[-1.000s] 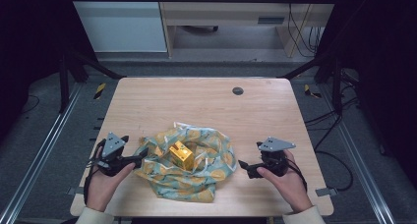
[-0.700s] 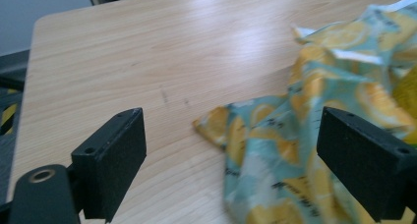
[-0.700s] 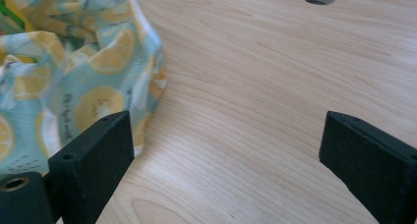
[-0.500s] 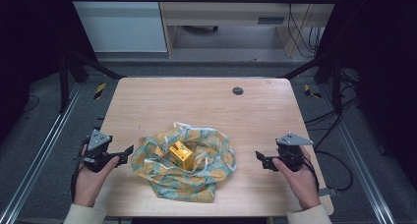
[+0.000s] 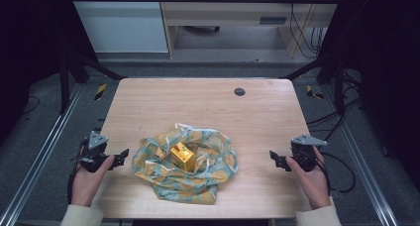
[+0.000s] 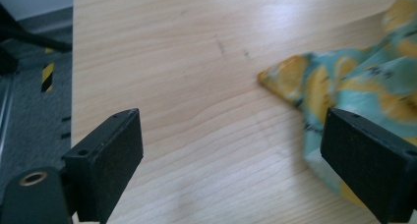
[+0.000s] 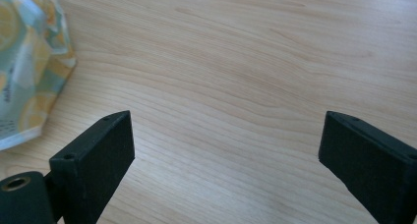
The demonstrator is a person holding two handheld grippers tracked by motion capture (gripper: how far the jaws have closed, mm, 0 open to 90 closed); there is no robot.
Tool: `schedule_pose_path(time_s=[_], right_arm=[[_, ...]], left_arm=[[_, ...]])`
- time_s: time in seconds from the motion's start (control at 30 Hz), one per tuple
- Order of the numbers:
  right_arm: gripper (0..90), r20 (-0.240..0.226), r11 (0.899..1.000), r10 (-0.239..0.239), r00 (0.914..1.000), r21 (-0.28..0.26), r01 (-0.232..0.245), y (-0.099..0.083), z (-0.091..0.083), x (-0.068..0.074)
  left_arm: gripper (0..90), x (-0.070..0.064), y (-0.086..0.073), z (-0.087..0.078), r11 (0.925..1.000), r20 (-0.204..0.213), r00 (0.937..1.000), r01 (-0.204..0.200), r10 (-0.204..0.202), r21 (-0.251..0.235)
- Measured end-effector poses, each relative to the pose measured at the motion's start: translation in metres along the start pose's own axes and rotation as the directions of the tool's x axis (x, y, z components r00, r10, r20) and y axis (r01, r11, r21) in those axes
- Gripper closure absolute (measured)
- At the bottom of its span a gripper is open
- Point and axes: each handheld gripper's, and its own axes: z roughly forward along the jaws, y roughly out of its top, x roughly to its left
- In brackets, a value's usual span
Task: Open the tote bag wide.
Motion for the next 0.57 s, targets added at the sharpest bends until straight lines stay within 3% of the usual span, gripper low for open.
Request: schedule_pose_path(time_s=[0.1, 0.2, 0.3, 0.4, 0.57], right_arm=[[7.3, 0.021, 0.999, 0.029, 0.9994, 0.018, -0.029, -0.004, 0.002, -0.008], [7.5, 0.037, 0.998, 0.047, 0.9982, 0.044, -0.048, -0.008, 0.006, -0.013], [7.4, 0.034, 0.995, 0.050, 0.9982, 0.084, -0.052, -0.012, 0.010, -0.014], [6.8, 0.049, 0.994, 0.035, 0.9982, 0.105, -0.040, -0.014, 0.011, -0.011], [6.8, 0.034, 0.992, -0.001, 0.9994, 0.124, -0.003, -0.014, 0.013, -0.004]], left_arm=[[8.8, 0.003, -0.003, 0.004, 0.9993, -0.012, 0.9999, 0.003, -0.003, 0.036], [8.6, 0.002, -0.005, 0.010, 0.9959, -0.032, 0.9993, -0.018, 0.021, 0.089], [8.6, -0.001, -0.004, 0.011, 0.9953, -0.039, 0.9987, -0.029, 0.033, 0.092], [8.6, -0.006, -0.005, 0.013, 0.9934, -0.038, 0.9982, -0.043, 0.047, 0.106], [8.5, -0.013, -0.004, 0.016, 0.9889, -0.023, 0.9963, -0.080, 0.083, 0.125]])
